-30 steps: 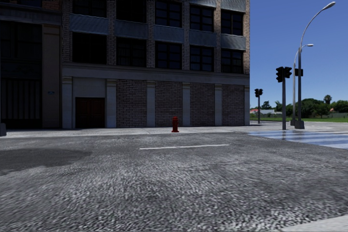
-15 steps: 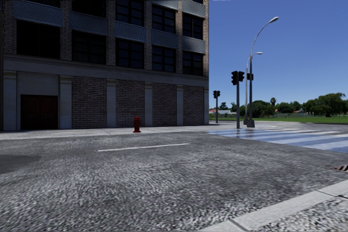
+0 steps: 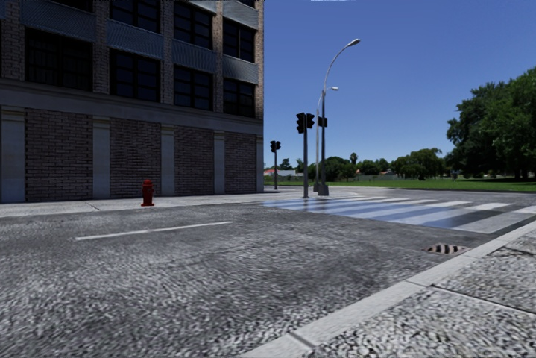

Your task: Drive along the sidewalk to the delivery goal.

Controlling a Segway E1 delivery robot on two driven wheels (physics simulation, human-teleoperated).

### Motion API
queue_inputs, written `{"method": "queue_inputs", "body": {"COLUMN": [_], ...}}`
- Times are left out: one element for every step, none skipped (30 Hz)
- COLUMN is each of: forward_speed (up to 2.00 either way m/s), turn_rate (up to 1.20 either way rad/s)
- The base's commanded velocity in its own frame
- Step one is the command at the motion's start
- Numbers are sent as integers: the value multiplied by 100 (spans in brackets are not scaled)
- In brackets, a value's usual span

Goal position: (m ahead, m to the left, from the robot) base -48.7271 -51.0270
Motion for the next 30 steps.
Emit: {"method": "queue_inputs", "body": {"forward_speed": [0, 0, 0, 0, 0, 0, 0, 0, 0, 0, 0, 0, 0, 0, 0, 0, 0, 0, 0, 0, 0, 0, 0, 0, 0, 0, 0, 0, 0, 0], "turn_rate": [-55, -55, -55, -55, -55, -55, -55, -55, -55, -55, -55, -55, -55, -55, -55, -55, -55, -55, -55, -55, -55, -55, -55, -55, -55, -55, -55, -55, -55, -55]}}
